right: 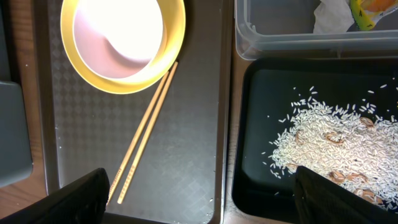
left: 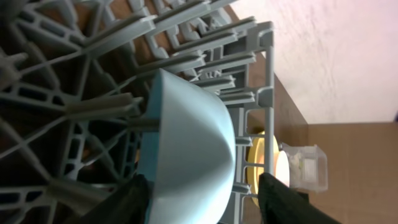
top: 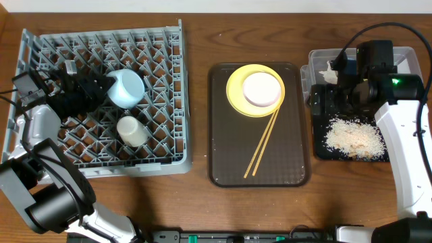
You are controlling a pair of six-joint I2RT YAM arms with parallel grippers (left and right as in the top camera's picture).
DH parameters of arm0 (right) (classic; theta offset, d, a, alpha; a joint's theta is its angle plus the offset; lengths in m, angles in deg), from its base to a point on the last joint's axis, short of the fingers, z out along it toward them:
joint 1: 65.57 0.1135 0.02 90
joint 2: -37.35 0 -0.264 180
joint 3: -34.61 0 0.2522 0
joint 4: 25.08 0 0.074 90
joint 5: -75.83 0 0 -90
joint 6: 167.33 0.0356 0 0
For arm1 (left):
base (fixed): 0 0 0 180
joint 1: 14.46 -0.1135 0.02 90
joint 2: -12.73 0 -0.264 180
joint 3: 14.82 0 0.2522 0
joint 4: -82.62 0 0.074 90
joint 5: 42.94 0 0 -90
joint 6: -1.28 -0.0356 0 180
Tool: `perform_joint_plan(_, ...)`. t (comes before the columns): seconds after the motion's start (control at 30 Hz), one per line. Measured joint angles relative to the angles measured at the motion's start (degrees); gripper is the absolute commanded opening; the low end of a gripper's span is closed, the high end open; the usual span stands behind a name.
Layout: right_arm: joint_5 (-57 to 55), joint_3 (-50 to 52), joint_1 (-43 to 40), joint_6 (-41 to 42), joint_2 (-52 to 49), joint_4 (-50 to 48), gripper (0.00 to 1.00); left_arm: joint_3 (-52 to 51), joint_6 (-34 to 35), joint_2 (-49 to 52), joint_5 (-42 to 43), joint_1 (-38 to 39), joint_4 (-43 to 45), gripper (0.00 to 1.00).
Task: Sort waste into correct bins and load items into the dishwasher rack
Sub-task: 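Carry the blue bowl with the left gripper and set it in the dish rack, then reach the left gripper to the pink bowl on the yellow plate and grasp its rim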
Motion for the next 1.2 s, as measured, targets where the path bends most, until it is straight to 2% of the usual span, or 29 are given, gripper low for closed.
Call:
perform_joint_plan(0.1, 0.0, 0.0, 0.0, 0.0, 0.0, 0.15, 0.93, -0.04, 0.02, -0.55, -1.11, -0.02, -0.2, 0.82)
perform_joint_plan(0.23, 0.0, 0.0, 0.0, 0.0, 0.0, 0.2, 0.93, -0.17, 0.07, -4.74, -4.2, 0.13, -1.86, 0.85)
perform_joint_plan(0.37, 0.0, 0.0, 0.0, 0.0, 0.0, 0.15, 0.91, -0.2, -0.07, -14.27, -12.48, 2.21, -6.19, 0.87)
perform_joint_plan(0.47, -0.02, 0.0, -0.02, 0.24, 0.0, 0.2, 0.89, -0.2, -0.15, -20.98, -19.8, 6.6, -9.49, 0.9)
perform_joint_plan(0.6, -0.98, 0.0, -1.01, 2.8, 0.0, 0.11, 0.91, -0.2, -0.11, -25.0, -29.68, 17.18, -11.76, 0.91)
perform_joint_plan(0.9, -4.94, 0.0, -7.39, 7.23, 0.0, 1.6, 0.94, 0.9, -1.46, -21.86, -46.47, 43.34, -12.2, 0.92)
perform_joint_plan(1.2, -6.29, 0.0, -7.65, 7.52, 0.0, 2.84, 0.94, 20.15, -5.09, -8.04, -53.96, 59.04, -20.04, 0.93)
